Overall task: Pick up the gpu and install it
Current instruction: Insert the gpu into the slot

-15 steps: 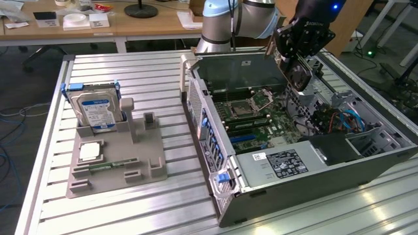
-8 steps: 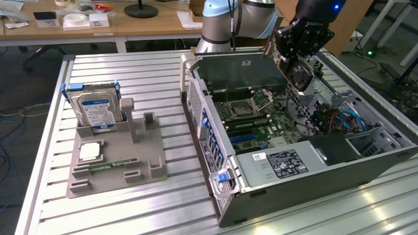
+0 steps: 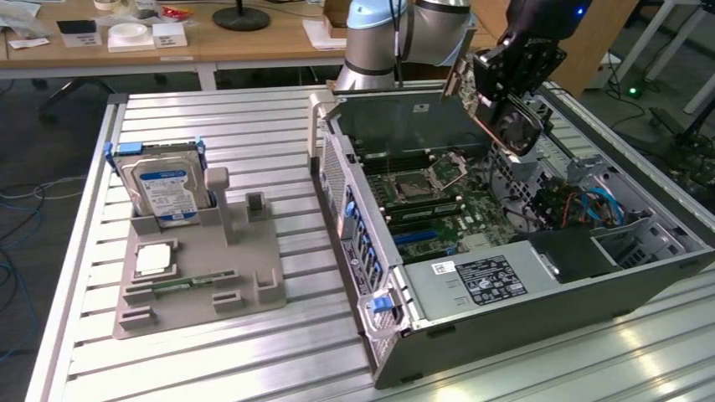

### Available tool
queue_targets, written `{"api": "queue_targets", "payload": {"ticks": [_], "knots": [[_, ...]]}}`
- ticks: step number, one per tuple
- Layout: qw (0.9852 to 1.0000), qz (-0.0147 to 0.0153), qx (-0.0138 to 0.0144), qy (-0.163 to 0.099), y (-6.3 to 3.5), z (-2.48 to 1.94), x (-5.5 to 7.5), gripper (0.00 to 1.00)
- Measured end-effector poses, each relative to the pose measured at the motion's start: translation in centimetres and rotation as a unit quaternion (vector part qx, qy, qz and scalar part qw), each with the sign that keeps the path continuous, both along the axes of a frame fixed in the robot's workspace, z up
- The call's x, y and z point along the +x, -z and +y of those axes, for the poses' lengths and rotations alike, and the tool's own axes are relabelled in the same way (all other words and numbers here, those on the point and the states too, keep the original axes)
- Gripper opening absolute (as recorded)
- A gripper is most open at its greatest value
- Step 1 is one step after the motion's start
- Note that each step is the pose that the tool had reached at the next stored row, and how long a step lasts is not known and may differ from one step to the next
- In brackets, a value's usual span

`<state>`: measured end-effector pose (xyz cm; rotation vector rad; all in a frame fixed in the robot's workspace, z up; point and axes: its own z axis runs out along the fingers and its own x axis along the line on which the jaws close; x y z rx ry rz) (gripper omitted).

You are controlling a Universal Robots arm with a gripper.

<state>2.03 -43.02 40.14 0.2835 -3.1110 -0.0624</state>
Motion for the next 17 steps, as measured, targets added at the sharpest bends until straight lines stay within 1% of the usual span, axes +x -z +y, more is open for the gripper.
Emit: {"api": "queue_targets", "payload": {"ticks": [3, 5, 7, 9, 13, 15, 17], "knots": [[0.9996, 0.0000, 0.0000, -0.027, 0.00, 0.00, 0.00, 0.28], [0.9990, 0.0000, 0.0000, -0.046, 0.00, 0.00, 0.00, 0.28], [0.9980, 0.0000, 0.0000, -0.064, 0.00, 0.00, 0.00, 0.28], [0.9967, 0.0000, 0.0000, -0.082, 0.00, 0.00, 0.00, 0.28], [0.9930, 0.0000, 0.0000, -0.118, 0.00, 0.00, 0.00, 0.28], [0.9907, 0.0000, 0.0000, -0.136, 0.00, 0.00, 0.00, 0.28], [0.9881, 0.0000, 0.0000, -0.154, 0.00, 0.00, 0.00, 0.28]]}}
